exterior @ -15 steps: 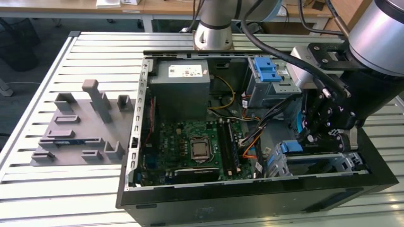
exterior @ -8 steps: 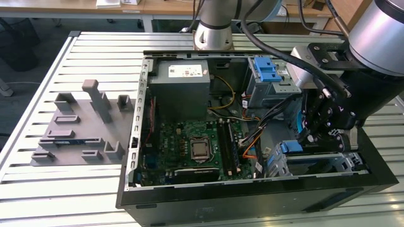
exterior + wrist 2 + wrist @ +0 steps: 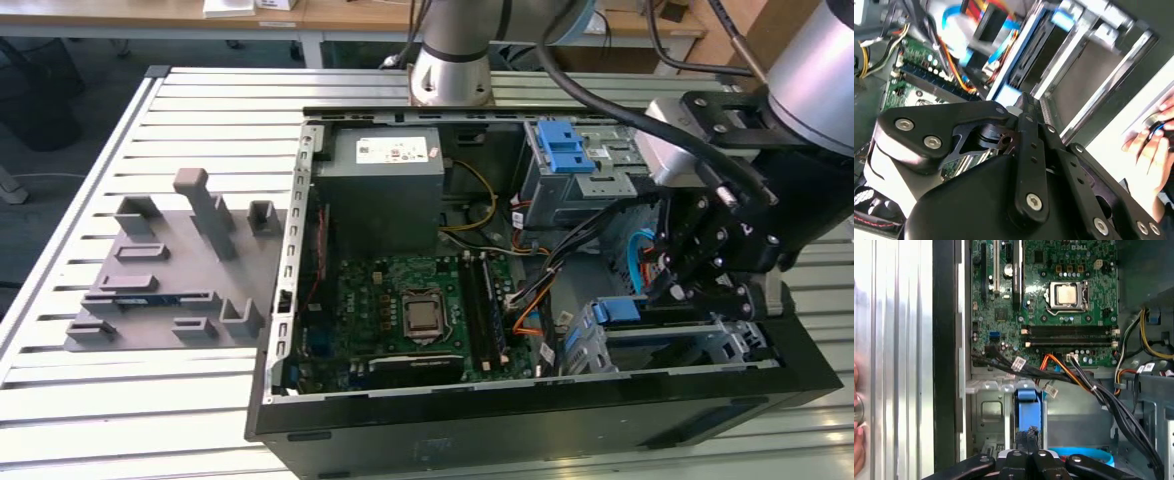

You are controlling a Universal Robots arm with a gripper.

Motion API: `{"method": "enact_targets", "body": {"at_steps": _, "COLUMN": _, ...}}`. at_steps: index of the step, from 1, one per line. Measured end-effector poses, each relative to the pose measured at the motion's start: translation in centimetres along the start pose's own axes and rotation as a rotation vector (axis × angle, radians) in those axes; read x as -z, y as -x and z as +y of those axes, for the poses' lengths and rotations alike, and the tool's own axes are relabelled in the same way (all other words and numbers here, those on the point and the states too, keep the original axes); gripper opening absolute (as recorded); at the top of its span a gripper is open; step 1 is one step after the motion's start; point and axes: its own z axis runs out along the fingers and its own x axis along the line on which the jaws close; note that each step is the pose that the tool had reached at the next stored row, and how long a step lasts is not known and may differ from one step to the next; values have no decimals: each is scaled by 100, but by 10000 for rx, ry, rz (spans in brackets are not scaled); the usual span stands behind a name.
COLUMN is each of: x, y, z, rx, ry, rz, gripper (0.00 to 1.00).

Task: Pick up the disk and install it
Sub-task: 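Insert the first disk wire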

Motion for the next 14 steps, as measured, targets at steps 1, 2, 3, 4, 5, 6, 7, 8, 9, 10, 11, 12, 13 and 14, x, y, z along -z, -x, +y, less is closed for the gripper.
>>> {"method": "enact_targets", "body": {"at_steps": 1, "x": 0, "y": 3, "z": -48, "rx": 1, "ry": 1, "rz": 0, "gripper": 11}}
{"method": "enact_targets", "body": {"at_steps": 2, "x": 0, "y": 7, "z": -93, "rx": 1, "ry": 1, "rz": 0, "gripper": 11}}
{"method": "enact_targets", "body": {"at_steps": 3, "x": 0, "y": 12, "z": -138, "rx": 0, "ry": 1, "rz": -1, "gripper": 11}}
{"method": "enact_targets", "body": {"at_steps": 4, "x": 0, "y": 18, "z": -183, "rx": 0, "ry": 1, "rz": 0, "gripper": 11}}
{"method": "enact_targets", "body": {"at_steps": 5, "x": 0, "y": 25, "z": -227, "rx": 2, "ry": 1, "rz": 0, "gripper": 11}}
{"method": "enact_targets", "body": {"at_steps": 6, "x": 1, "y": 31, "z": -270, "rx": 1, "ry": 1, "rz": 0, "gripper": 11}}
{"method": "enact_targets", "body": {"at_steps": 7, "x": 1, "y": 37, "z": -291, "rx": 1, "ry": 1, "rz": 0, "gripper": 11}}
{"method": "enact_targets", "body": {"at_steps": 8, "x": 0, "y": 42, "z": -297, "rx": 2, "ry": 1, "rz": -2, "gripper": 11}}
{"method": "enact_targets", "body": {"at_steps": 9, "x": 2, "y": 47, "z": -296, "rx": 1, "ry": 1, "rz": 0, "gripper": 11}}
{"method": "enact_targets", "body": {"at_steps": 10, "x": 7, "y": 51, "z": -296, "rx": 0, "ry": 1, "rz": 1, "gripper": 11}}
{"method": "enact_targets", "body": {"at_steps": 11, "x": 17, "y": 58, "z": -296, "rx": 0, "ry": 1, "rz": 2, "gripper": 11}}
{"method": "enact_targets", "body": {"at_steps": 12, "x": 24, "y": 67, "z": -296, "rx": 0, "ry": 1, "rz": -1, "gripper": 11}}
{"method": "enact_targets", "body": {"at_steps": 13, "x": 32, "y": 80, "z": -296, "rx": 0, "ry": 0, "rz": 0, "gripper": 11}}
{"method": "enact_targets", "body": {"at_steps": 14, "x": 38, "y": 95, "z": -295, "rx": 0, "ry": -1, "rz": 0, "gripper": 11}}
